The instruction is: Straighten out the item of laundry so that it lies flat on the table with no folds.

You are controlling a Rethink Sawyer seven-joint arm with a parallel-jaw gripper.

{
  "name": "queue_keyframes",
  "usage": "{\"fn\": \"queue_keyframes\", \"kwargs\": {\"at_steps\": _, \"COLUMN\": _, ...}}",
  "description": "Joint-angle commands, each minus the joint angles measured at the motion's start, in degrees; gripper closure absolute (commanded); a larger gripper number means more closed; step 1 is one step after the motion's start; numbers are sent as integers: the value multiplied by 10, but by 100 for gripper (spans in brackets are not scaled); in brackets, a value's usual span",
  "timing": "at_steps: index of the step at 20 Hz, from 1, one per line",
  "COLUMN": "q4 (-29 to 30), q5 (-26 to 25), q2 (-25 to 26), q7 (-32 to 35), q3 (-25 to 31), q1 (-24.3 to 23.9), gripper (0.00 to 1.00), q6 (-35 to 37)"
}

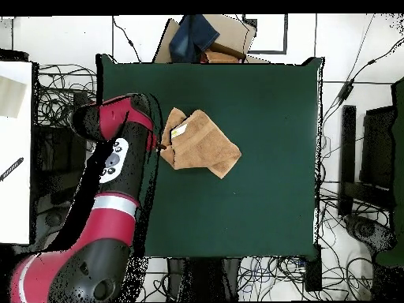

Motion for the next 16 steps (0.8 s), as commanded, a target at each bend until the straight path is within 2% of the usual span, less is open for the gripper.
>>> {"fn": "queue_keyframes", "kwargs": {"at_steps": 1, "q4": 66, "q5": 3, "q2": 6, "q7": 97, "q3": 43, "q1": -15, "gripper": 0, "q6": -32}}
{"fn": "queue_keyframes", "kwargs": {"at_steps": 7, "q4": 112, "q5": 3, "q2": -20, "q7": 106, "q3": 43, "q1": -3, "gripper": 0, "q6": -41}}
{"fn": "queue_keyframes", "kwargs": {"at_steps": 16, "q4": 291, "q5": 2, "q2": -164, "q7": 128, "q3": 1, "q1": 57, "gripper": 0, "q6": -14}}
